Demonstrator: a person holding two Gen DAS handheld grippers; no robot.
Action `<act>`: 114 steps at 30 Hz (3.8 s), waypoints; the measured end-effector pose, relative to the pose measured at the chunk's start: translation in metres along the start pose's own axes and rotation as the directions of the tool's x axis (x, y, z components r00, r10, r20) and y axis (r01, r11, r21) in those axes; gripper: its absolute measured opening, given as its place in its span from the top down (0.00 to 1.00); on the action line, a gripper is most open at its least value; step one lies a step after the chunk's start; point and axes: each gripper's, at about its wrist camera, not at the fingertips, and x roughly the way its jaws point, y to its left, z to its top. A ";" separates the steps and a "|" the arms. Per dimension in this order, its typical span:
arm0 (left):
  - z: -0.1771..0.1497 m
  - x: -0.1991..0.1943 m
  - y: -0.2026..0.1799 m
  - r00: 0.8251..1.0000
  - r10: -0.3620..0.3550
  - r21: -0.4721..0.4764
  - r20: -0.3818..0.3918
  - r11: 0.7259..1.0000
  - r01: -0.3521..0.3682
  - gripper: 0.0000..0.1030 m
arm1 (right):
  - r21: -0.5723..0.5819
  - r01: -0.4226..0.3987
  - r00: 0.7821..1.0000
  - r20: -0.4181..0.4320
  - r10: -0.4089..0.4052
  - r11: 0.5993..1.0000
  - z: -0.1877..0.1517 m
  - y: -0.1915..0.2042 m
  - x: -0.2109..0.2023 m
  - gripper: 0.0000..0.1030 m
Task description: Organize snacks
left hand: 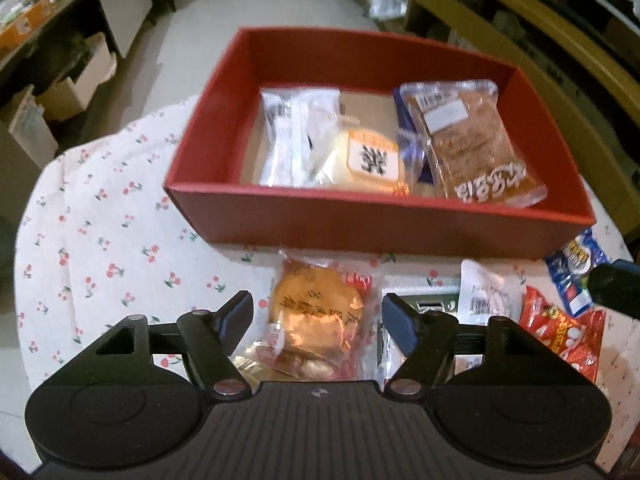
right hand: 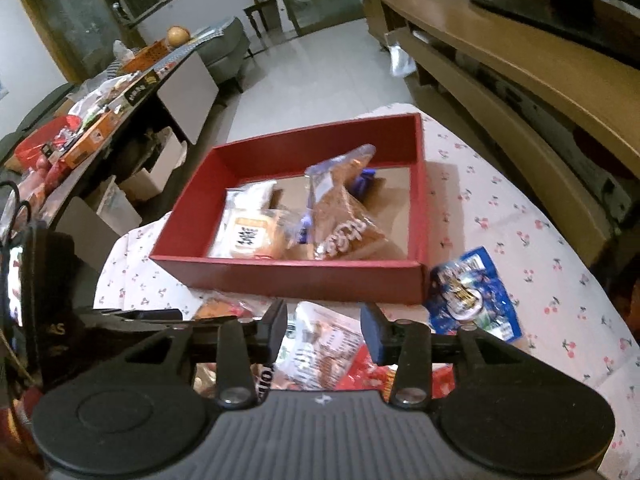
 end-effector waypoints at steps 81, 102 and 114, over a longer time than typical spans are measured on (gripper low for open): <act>-0.015 0.002 0.000 0.997 -0.058 0.005 -0.053 0.998 0.058 0.36 | -0.173 0.209 0.949 -0.203 -0.242 0.962 -0.017 -0.019 0.072 0.35; -0.024 -0.042 0.010 0.992 -0.124 -0.022 0.036 0.992 0.125 0.39 | -0.125 0.092 0.991 -0.087 -0.103 0.988 -0.023 -0.008 0.013 0.42; -0.004 -0.055 -0.001 0.978 -0.183 -0.014 0.101 0.983 0.185 0.39 | -0.097 0.060 0.998 -0.006 -0.061 0.993 0.005 0.000 0.003 0.42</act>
